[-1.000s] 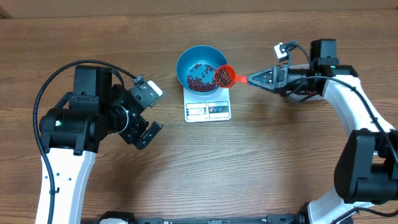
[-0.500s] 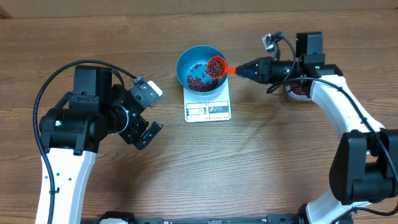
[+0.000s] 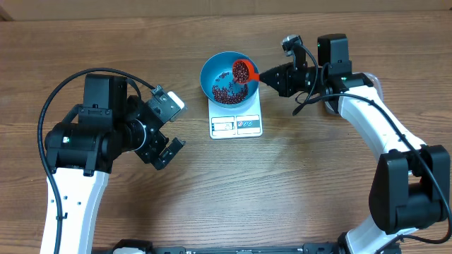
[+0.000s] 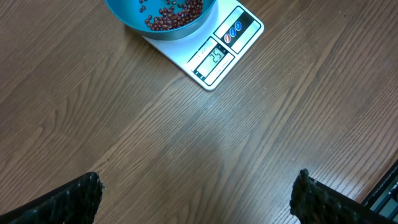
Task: Scoop item into bowl and weigh 150g on scale
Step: 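Tilt the scoop with the right gripper to pour beans into bowl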
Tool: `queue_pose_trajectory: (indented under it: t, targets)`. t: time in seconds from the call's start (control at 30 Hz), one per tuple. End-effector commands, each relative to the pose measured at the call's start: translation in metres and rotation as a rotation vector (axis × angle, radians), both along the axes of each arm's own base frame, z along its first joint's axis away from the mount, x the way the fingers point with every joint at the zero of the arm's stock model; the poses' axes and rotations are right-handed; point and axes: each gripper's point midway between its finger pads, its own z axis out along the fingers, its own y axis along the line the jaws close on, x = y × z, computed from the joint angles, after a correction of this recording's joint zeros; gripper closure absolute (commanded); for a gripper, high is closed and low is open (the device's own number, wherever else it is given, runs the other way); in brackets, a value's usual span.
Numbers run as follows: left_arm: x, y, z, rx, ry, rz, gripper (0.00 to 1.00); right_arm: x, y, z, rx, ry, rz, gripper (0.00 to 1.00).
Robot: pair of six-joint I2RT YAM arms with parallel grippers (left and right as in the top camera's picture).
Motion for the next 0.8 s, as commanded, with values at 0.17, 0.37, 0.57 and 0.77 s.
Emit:
queue_pose_trajectory:
  t: [0.17, 0.37, 0.57, 0.77]
  targets:
    - [-0.0003, -0.0006, -0.0023, -0.003, 0.010, 0.006, 0.01, 0.0144, 0.0000, 0.0144, -0.046, -0.157, 0.032, 0.96]
    - [-0.0004, -0.0006, -0.0024, -0.003, 0.011, 0.006, 0.00, 0.0122, 0.0048, 0.0136, -0.068, -0.190, 0.064, 0.96]
    - [-0.0004, -0.0006, -0.0024, -0.003, 0.011, 0.006, 0.00, 0.0137, 0.0042, 0.0141, -0.101, -0.252, 0.094, 0.96]
    - [-0.0004, -0.0007, -0.0023, -0.003, 0.010, 0.006, 0.00, 0.0152, 0.0017, 0.0092, -0.134, -0.247, 0.077, 0.96]
